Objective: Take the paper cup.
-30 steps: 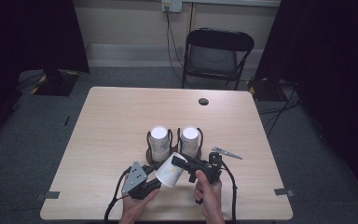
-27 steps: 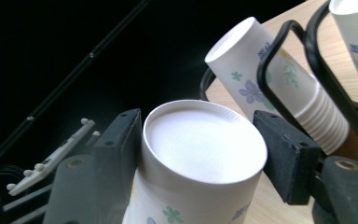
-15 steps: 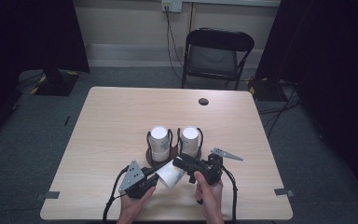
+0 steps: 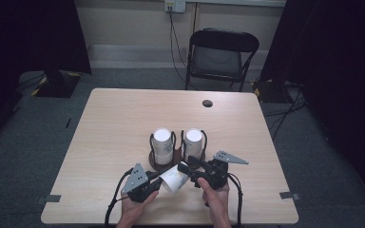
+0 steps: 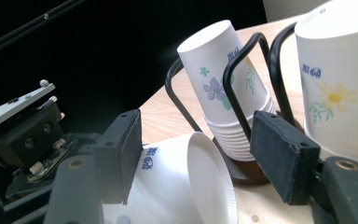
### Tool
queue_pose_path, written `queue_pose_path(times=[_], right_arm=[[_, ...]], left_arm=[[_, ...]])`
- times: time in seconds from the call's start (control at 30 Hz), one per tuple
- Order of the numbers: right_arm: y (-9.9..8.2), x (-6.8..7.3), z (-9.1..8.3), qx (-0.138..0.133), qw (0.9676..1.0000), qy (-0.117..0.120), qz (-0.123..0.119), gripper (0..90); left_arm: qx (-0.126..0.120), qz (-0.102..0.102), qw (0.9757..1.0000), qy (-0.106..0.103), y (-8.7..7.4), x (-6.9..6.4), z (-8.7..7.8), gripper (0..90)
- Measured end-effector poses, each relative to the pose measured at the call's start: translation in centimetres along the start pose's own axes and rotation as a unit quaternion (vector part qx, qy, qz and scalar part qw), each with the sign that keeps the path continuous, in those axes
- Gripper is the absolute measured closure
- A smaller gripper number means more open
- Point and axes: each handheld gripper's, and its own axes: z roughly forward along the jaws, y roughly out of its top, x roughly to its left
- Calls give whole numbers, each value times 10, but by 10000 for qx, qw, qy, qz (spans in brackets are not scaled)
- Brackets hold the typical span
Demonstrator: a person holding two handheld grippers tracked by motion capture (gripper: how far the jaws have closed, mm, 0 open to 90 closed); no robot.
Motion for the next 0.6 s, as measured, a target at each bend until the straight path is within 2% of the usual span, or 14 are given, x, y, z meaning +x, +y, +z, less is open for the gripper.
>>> queue_pose_path(times=[0.23, 0.33, 0.4, 0.57, 0.6], right_arm=[[0, -1, -3, 21, 9999, -112, -108, 348], [-1, -4, -7, -8, 9999, -123, -85, 347], [-1, -4, -8, -12, 9999, -119, -100, 347], [0, -6, -11, -45, 9996, -170, -238, 342], [0, -4, -12, -36, 9991, -207, -370, 342]], left_arm=[[129, -49, 9998, -130, 1, 2, 2, 876], [203, -216, 9993, -244, 2, 4, 2, 870], [237, -213, 9992, -255, 3, 4, 2, 870], [379, -223, 9987, -250, 7, 6, 0, 872], [384, -283, 9985, -273, 7, 8, 0, 871]])
